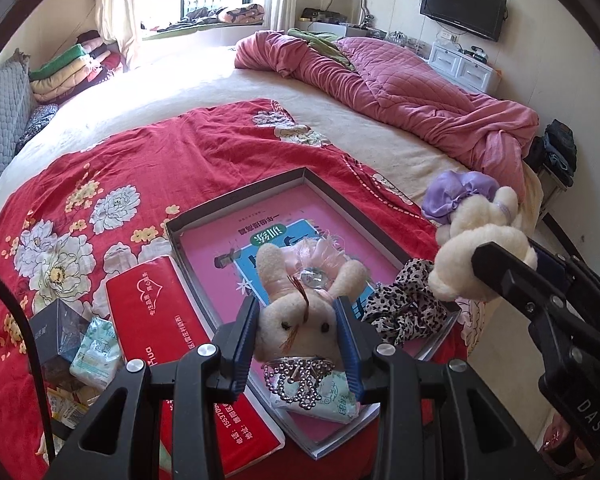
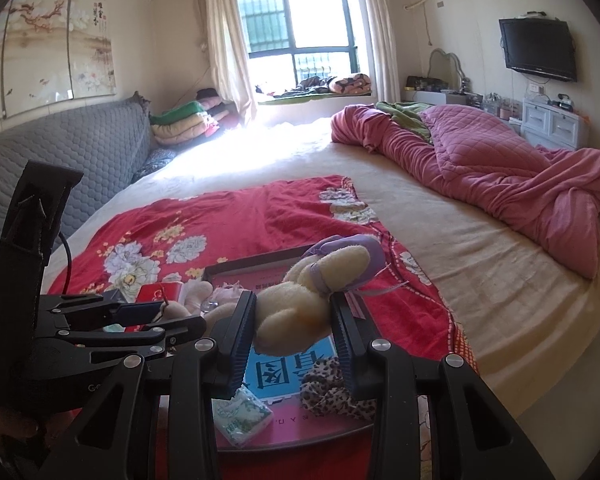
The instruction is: Organize soft objects
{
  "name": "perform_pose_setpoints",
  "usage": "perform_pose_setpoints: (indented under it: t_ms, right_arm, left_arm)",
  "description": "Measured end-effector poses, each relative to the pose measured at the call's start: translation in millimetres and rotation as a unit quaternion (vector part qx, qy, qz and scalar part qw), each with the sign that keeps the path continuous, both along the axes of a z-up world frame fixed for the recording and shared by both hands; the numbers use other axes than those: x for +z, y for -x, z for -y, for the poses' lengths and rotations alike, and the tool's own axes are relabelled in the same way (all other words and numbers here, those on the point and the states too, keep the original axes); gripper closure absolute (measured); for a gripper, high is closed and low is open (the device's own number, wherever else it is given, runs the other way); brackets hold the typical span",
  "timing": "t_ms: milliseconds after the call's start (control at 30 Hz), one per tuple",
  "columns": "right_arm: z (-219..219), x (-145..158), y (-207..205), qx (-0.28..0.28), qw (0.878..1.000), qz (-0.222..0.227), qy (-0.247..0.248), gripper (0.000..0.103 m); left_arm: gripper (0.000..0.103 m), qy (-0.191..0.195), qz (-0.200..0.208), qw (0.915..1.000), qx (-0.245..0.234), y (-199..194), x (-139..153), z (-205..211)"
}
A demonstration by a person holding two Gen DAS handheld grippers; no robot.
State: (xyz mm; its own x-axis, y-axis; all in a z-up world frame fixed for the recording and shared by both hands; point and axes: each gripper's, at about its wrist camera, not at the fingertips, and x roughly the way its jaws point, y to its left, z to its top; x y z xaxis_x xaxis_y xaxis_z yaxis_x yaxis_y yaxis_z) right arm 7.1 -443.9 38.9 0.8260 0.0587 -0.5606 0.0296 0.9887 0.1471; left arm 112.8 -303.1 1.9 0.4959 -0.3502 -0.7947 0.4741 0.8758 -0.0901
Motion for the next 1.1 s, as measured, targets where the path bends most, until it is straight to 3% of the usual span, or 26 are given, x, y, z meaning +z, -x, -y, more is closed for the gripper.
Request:
perform_pose_setpoints:
  t_ms: [1100]
  right_arm:
    - [8, -51, -11, 0.021, 0.998, -0.057, -0.022, 0.064]
  left_arm:
    - [0.065, -0.035, -0.061, 0.9975, -0.008, -38, -55, 31]
